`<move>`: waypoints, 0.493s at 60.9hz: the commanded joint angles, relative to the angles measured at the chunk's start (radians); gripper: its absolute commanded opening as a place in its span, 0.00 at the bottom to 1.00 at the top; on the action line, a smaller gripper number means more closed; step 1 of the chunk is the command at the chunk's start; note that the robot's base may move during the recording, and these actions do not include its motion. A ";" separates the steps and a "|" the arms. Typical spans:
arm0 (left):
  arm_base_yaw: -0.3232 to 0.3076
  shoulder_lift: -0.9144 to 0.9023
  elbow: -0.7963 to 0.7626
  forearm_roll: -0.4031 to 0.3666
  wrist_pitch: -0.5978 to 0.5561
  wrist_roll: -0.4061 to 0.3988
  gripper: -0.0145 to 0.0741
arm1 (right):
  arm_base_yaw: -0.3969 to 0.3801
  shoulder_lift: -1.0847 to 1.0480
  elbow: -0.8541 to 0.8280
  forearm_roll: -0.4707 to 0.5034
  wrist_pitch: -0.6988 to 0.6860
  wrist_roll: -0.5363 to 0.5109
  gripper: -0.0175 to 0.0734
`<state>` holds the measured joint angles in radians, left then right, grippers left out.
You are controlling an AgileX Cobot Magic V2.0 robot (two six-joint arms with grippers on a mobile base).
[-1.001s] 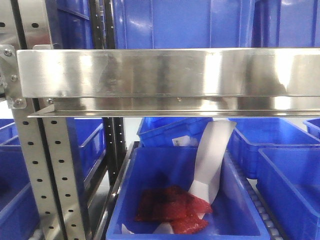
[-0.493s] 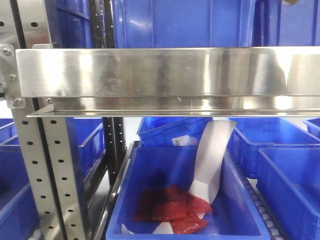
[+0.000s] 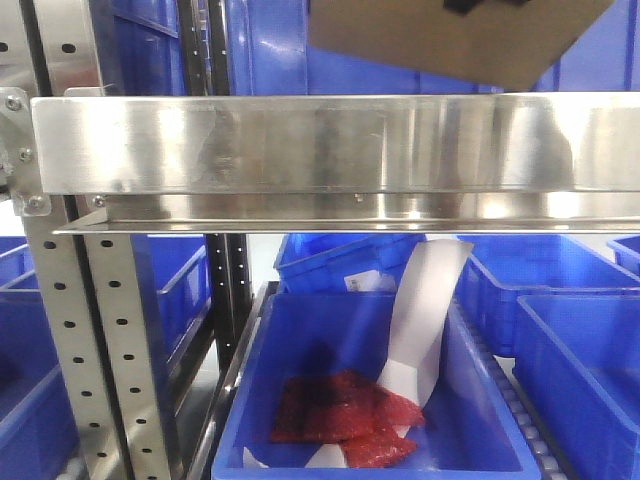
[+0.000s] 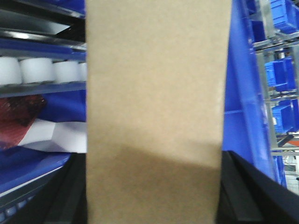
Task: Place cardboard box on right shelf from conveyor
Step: 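Lower the box onto the upper shelf and open the right gripper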
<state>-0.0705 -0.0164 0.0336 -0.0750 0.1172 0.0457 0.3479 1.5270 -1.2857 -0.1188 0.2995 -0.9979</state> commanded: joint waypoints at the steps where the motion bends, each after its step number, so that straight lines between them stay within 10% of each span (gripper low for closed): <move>1: -0.001 -0.005 0.006 -0.008 -0.084 0.000 0.03 | 0.001 -0.024 -0.048 -0.013 -0.110 -0.008 0.25; 30: -0.001 -0.005 0.006 -0.008 -0.084 0.000 0.03 | 0.001 0.022 -0.048 -0.013 -0.157 -0.008 0.25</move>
<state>-0.0705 -0.0164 0.0336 -0.0750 0.1172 0.0457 0.3479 1.5951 -1.2928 -0.1203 0.2502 -0.9986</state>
